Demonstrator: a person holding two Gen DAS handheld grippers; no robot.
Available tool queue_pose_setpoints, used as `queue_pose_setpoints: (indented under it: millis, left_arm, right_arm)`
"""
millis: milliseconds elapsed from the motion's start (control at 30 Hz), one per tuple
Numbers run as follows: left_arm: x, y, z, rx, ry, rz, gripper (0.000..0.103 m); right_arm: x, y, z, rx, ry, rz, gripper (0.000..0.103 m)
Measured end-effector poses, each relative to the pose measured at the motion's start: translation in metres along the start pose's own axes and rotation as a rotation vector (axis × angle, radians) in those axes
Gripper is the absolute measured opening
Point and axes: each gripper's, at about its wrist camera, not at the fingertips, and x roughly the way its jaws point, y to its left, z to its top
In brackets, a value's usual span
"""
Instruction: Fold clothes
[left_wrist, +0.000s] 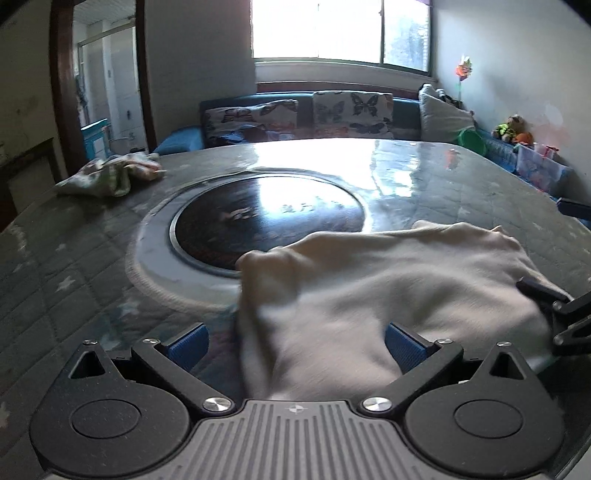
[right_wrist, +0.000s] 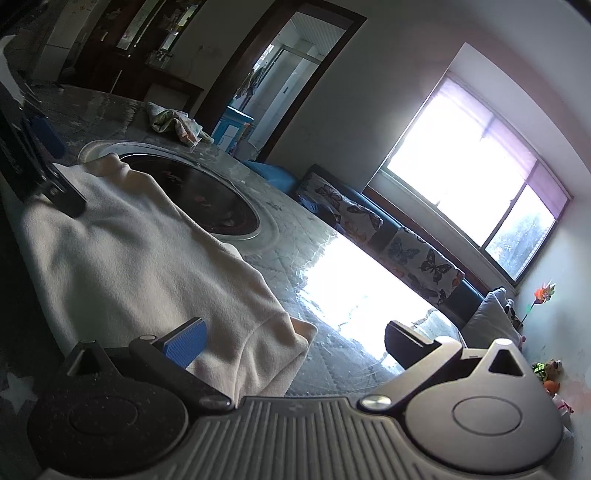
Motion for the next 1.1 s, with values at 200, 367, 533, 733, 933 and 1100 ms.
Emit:
queue_pose_setpoints:
  millis: [200,367,533,733,933,1100]
  left_arm:
    - [-0.014,0.011,-0.007,0.006,-0.008,0.011,0.103]
    - [-0.034,0.015,-0.007,0.005,-0.039,0.028,0.103]
    - [-0.031,0.028,-0.018,-0.012,0.017,0.071,0.103]
    - [-0.034,0.035,-0.022,-0.041,0.015,0.059,0.103]
    - [-0.044,0.034,-0.01,-0.071,-0.025,0.032,0.103]
    - [-0.035,0.016,-0.013,-0.021,-0.003,0.016,0.103]
  right_arm:
    - [0.0,0.001,0.0,-0.001,0.0,0.001,0.103]
    - [-0.001,0.002,0.001,-0.005,-0.002,0.0,0.103]
    - [0.0,0.002,0.0,-0.005,0.001,0.001,0.103]
    - [0.0,0.004,0.001,-0.012,0.004,0.0,0.103]
    - [-0.001,0.005,0.002,-0.015,0.005,-0.001,0.103]
    - [-0.001,0.004,0.002,-0.016,0.006,-0.002,0.103]
